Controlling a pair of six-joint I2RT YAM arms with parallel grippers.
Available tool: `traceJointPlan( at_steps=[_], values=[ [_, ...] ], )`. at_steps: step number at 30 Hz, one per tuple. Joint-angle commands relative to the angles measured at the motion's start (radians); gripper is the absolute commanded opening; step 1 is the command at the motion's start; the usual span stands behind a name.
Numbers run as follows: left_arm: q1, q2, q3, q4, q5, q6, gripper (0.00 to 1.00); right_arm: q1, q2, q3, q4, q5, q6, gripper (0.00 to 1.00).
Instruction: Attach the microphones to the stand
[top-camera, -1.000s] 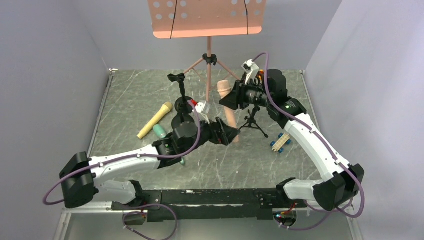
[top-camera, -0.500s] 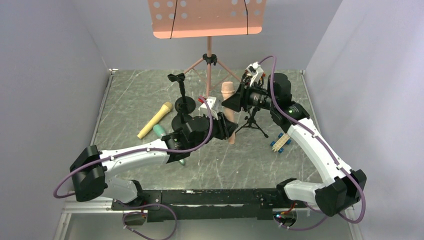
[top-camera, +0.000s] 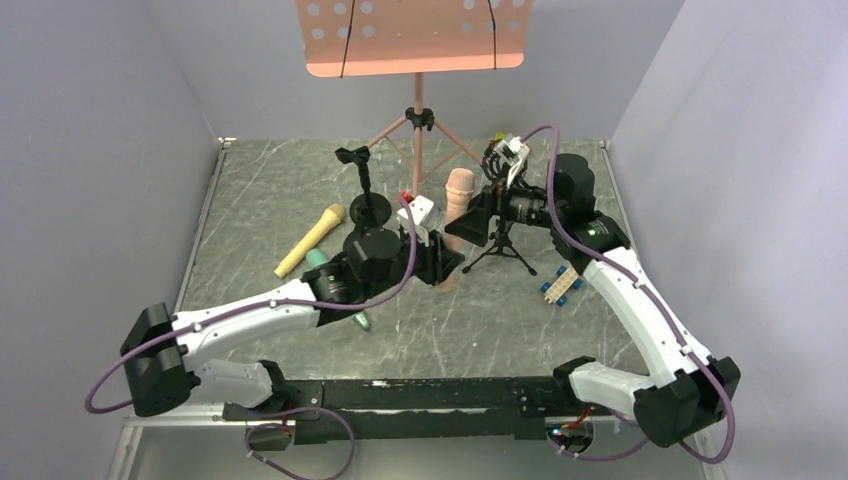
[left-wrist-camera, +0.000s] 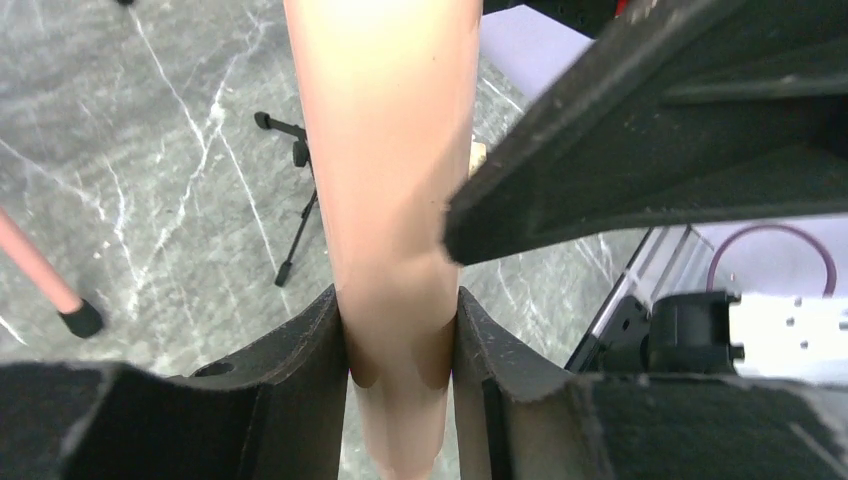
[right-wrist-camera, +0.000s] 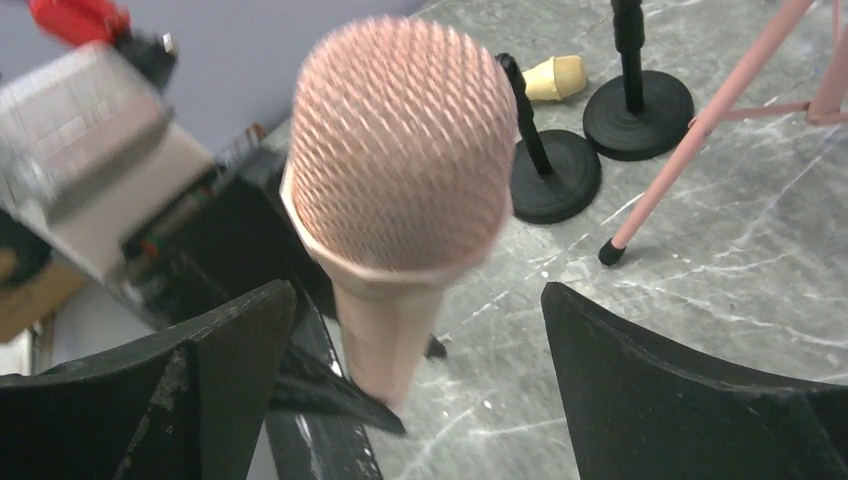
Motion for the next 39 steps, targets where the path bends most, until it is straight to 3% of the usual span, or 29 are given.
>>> traceJointPlan(
  at_steps=[1,8,14,24,33,39],
  values=[
    [0.068,-0.121,-0.005,-0.051,0.197,0.171,0.00,-0.032,-0.057,0.056,-0.117,-0.150,-0.247,1.00],
    [0.254,-0.196,0.044,-0.358,0.572,0.418,0.00,-0.080,-0.106,0.148,-0.436,-0.207,-0.565,1.00],
    [0.270,-0.174,0.126,-0.617,0.624,0.689,0.00,-0.102,-0.089,0.205,-0.620,-0.311,-0.759,1.00],
    [0.270,-0.221,0.119,-0.655,0.690,0.763,0.00,-0.101,-0.034,0.205,-0.702,-0.404,-0.950,1.00],
    [0.256,-0.218,0.124,-0.673,0.756,0.775,0.00,-0.093,0.031,0.221,-0.670,-0.467,-0.974,1.00],
    [0.246,-0.165,0.169,-0.712,0.774,0.792,0.00,-0.017,0.089,0.277,-0.710,-0.463,-0.990,1.00]
  ],
)
